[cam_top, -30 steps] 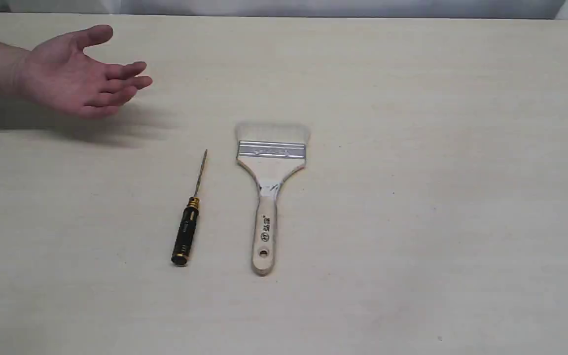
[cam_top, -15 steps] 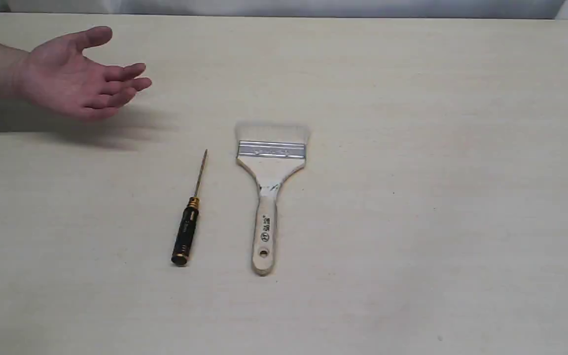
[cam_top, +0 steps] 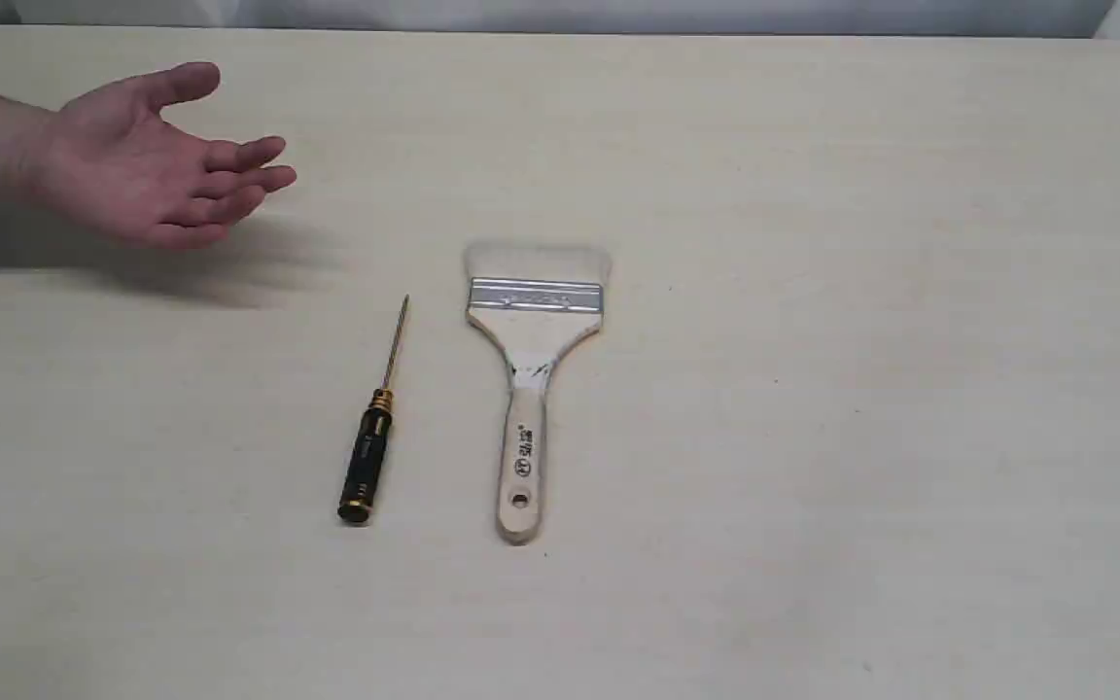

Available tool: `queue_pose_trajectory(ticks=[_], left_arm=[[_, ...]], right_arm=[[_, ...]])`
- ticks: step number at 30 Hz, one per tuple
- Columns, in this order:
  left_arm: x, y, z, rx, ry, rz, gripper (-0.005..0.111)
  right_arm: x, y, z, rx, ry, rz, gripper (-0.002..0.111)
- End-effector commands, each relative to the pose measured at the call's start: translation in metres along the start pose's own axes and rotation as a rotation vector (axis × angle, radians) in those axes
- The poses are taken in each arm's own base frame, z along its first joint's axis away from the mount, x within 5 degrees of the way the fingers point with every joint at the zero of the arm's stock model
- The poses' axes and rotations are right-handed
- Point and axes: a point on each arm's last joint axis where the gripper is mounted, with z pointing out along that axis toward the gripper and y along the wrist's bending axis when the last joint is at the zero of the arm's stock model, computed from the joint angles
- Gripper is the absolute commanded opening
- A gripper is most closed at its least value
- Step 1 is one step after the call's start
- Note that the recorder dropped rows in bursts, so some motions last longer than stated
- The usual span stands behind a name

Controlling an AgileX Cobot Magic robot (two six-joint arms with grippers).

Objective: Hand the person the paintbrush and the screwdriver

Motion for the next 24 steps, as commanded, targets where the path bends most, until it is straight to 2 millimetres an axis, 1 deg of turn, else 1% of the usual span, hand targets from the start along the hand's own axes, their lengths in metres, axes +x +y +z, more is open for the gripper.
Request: queue_pose_trajectory(ticks=[1,2,4,7,10,12,15,16,17,19,20,22,23,24], left_arm=[[0.000,-0.001,0.000,0.010,-0.006,-0.005,0.000],[0.000,-0.001,0.000,0.010,-0.006,-0.005,0.000],[0.000,-0.001,0.000,0.010,-0.006,-0.005,0.000],[0.000,-0.001,0.000,0.009,-0.008,0.000,0.000],[0.000,0.000,0.000,0.009,-0.006,-0.001,0.000],[0.000,0.000,0.000,0.009,-0.006,-0.001,0.000],[0.000,0.000,0.000,0.009,-0.006,-0.001,0.000],[0.000,0.000,0.000,0.009,-0.006,-0.001,0.000],[0.000,0.000,0.000,0.009,-0.006,-0.001,0.000],[0.000,0.000,0.000,0.009,-0.006,-0.001,0.000],[0.000,0.000,0.000,0.009,-0.006,-0.001,0.000],[0.000,0.000,0.000,0.009,-0.006,-0.001,0.000],[0.000,0.000,0.000,0.009,-0.006,-0.001,0.000],[0.000,0.000,0.000,0.009,-0.006,-0.001,0.000]], right_arm=[[-0.012,0.025,0.010,-0.277,0.086,-0.106,0.018],[-0.018,0.025,0.015,-0.285,0.089,-0.092,0.024],[-0.029,0.023,0.025,-0.278,0.078,-0.082,0.030],[-0.047,0.018,0.044,-0.263,0.056,-0.052,0.030],[-0.069,0.015,0.065,-0.264,0.029,-0.091,0.030],[-0.087,0.009,0.087,-0.239,0.042,-0.186,0.030],[-0.098,-0.005,0.114,-0.175,0.150,-0.358,0.030],[-0.098,-0.010,0.121,-0.155,0.190,-0.388,0.030],[-0.097,-0.019,0.130,-0.103,0.246,-0.366,0.030],[-0.088,-0.032,0.140,-0.033,0.333,-0.317,0.030],[-0.082,-0.039,0.144,0.001,0.383,-0.269,0.030],[-0.067,-0.052,0.150,0.097,0.467,-0.106,0.030],[-0.057,-0.057,0.153,0.130,0.496,-0.011,0.030],[-0.042,-0.063,0.155,0.148,0.542,0.049,0.030]])
